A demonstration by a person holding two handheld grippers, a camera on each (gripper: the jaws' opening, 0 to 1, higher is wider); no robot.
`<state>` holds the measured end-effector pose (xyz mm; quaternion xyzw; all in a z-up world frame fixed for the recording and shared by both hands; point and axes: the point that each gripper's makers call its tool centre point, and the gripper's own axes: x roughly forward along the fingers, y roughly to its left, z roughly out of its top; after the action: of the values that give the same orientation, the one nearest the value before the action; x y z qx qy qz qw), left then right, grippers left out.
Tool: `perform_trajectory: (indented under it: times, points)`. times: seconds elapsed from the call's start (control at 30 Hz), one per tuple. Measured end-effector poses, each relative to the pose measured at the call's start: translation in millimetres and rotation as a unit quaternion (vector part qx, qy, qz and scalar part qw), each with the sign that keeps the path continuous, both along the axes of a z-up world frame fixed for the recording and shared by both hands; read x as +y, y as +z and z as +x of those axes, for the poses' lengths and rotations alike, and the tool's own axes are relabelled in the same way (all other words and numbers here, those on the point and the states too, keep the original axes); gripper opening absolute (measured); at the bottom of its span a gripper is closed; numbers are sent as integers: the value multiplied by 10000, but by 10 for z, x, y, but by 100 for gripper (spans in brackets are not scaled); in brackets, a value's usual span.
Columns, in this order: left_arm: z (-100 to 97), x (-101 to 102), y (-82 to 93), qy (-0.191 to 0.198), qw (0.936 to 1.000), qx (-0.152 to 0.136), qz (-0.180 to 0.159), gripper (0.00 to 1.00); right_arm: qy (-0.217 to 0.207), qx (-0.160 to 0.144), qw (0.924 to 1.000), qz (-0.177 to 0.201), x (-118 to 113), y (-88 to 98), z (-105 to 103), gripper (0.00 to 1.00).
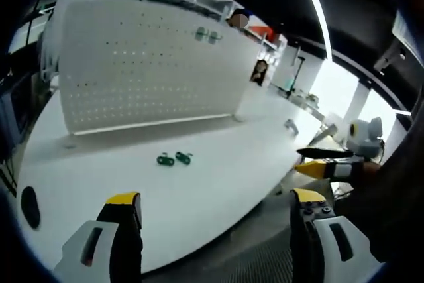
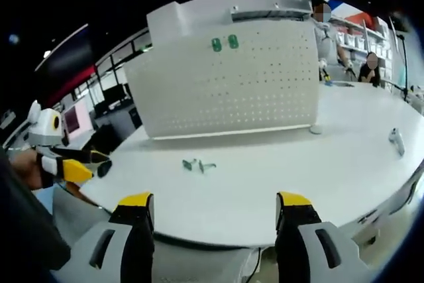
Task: Insert the hook assembly into the mounting plate slot until the hook locks in place.
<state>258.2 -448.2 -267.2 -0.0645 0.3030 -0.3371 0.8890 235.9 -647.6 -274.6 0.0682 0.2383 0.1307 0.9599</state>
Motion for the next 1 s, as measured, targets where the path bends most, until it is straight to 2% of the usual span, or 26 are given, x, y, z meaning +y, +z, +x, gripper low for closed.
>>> perform_trajectory:
  times: [0.13, 0.47, 0.67, 0.77, 0.83, 1.0]
  points:
    - [97, -10, -93, -18, 10000, 40, 88, 93, 3, 54, 10000, 12, -1, -17, 5, 75]
    - [239, -100, -365, -194, 9995, 235, -79, 90, 4, 180, 9998, -87, -31, -81, 13, 73]
    - [323, -166, -526, -297, 9988, 387, -56, 89, 33, 216, 9996, -174, -41, -101, 57, 72]
    - [411, -247, -550, -366, 9986, 305, -219, 88, -26, 257, 9995, -187, -89, -121, 106, 71]
    - [471, -283, -617, -383, 9981, 430, -219, 88, -44, 284, 9994, -180, -107, -130, 143, 71]
    - [664, -369, -724, -437, 9980, 447, -135, 86, 49, 324, 9990, -313, -142, -141, 218, 71]
